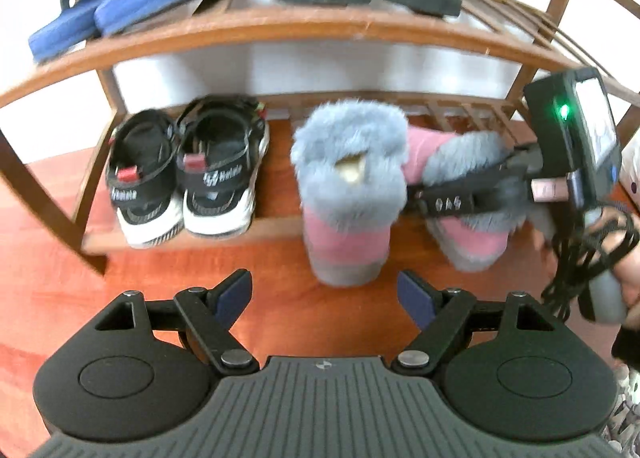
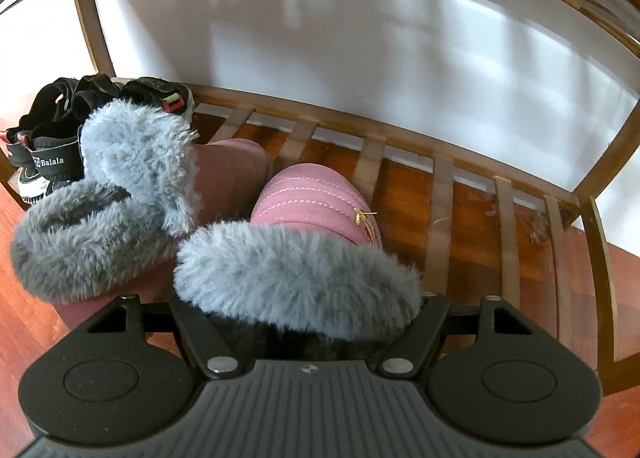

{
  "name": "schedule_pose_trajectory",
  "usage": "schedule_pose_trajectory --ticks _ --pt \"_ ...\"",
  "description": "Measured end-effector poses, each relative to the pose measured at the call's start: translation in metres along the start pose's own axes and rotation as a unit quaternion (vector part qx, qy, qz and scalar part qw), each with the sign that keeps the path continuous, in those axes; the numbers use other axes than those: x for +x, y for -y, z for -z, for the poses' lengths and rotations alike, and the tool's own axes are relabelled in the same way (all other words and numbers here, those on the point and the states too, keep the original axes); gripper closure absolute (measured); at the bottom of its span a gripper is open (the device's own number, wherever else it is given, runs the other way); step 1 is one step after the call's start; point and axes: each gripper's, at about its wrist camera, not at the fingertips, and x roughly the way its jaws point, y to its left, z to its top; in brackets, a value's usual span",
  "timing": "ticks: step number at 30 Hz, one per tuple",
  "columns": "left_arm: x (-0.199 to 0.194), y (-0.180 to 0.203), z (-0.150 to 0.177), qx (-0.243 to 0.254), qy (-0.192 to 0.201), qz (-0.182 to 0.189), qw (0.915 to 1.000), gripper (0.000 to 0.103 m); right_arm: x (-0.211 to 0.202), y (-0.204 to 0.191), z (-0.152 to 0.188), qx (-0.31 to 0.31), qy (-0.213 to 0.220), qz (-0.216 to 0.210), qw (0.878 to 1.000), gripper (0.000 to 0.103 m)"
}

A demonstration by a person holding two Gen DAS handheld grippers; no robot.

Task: Organize scattered shoes
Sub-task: 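Lower the pink boots beside the black Balala sandals and open both grippers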

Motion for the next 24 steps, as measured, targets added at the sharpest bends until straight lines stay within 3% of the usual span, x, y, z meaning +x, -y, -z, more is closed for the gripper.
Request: schedule_pose_trajectory --ticks 12,19,20,24 --pt "0.003 0.001 0.014 0.01 0.014 -0.007 0.9998 0.024 -0.054 0.002 0.021 0.006 0.037 -0.002 0.999 0.018" --pt "0.006 0.007 0.019 0.019 0.022 -0.002 0.9996 0.047 -0.095 0.003 0.054 0.019 0.058 -0.014 0.998 0.018" --pt "0.007 0.007 0.021 0.019 0.024 0.0 0.9995 0.05 -0.1 0.003 0.059 0.021 0.06 -0.014 0.998 0.021" --pt "0.016 0.008 0.024 0.022 0.019 0.006 0.9996 0.077 -0.107 0.004 0.075 0.033 0.058 -0.014 0.998 0.041"
